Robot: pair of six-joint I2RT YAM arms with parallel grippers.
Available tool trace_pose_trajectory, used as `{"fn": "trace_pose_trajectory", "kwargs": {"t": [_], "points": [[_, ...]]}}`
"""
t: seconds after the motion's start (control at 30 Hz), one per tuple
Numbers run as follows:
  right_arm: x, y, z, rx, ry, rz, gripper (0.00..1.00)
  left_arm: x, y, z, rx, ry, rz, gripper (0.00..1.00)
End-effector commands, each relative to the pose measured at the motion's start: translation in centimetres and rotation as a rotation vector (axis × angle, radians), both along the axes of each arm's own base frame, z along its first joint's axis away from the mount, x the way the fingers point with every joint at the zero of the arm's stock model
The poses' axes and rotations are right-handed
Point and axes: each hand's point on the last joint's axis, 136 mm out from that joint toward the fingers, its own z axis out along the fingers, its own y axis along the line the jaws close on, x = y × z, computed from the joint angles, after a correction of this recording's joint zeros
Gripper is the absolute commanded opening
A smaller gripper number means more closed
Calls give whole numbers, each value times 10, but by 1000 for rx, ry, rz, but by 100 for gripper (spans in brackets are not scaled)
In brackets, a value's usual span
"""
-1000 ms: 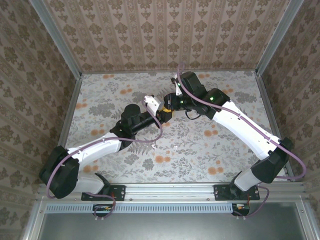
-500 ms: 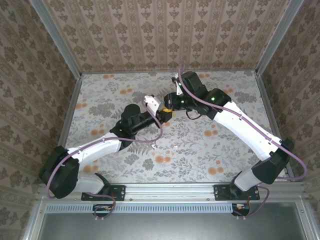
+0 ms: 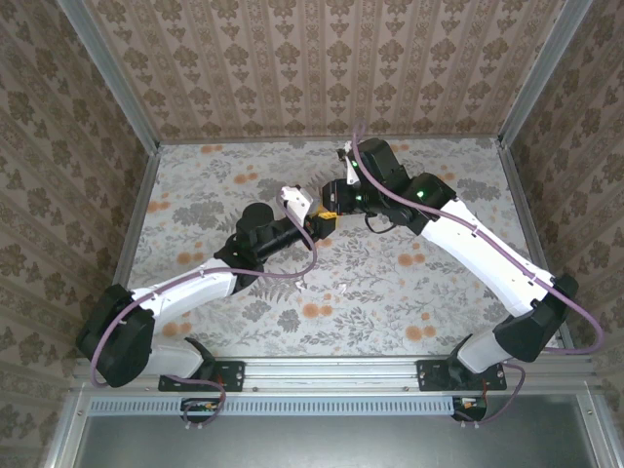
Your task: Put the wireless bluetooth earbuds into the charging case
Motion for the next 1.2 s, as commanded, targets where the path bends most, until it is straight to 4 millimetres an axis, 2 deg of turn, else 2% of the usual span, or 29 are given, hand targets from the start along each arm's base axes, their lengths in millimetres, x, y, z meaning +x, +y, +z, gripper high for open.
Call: {"fn": "trace_pose_trajectory", "kwargs": {"t": [0.0,0.07,0.17,0.37,0.63,0.73,0.83,0.87,0.9,0.93,0.97,1.07,1.17], "points": [[-3,-11,33,48,-90,-34,31,-5,-2,37,-64,-77,-22,37],[-4,-11,36,66,-97,-29,31,-6,-2,38,-65,-81,-25,37],[-8,-1,36,123,-57,36,29,-6,-2,38,-63,-83,-28,37],[-7,11,16,141,9,66,23,-8,-3,42,-70,-88,-37,37],[-9,13,-7,108,71,79,23,-9,-2,44,-67,-92,-39,37],[-9,10,0,116,55,70,24,-9,-2,42,-63,-89,-40,37],[-10,5,25,168,-13,62,25,-10,-2,40,-59,-87,-41,37],[-9,0,35,186,-40,55,26,-10,-2,40,-59,-87,-42,37],[-4,-4,35,185,-49,37,26,-10,-2,40,-59,-86,-44,37],[-7,-15,51,202,-94,16,27,-11,-3,40,-58,-85,-50,37],[-3,-24,54,200,-112,-7,28,-12,-3,40,-58,-87,-60,37],[9,-44,54,207,-100,-52,29,-18,-7,41,-55,-89,-100,37],[17,-52,50,237,-59,-47,31,-21,-8,41,-47,-90,-120,37]]}}
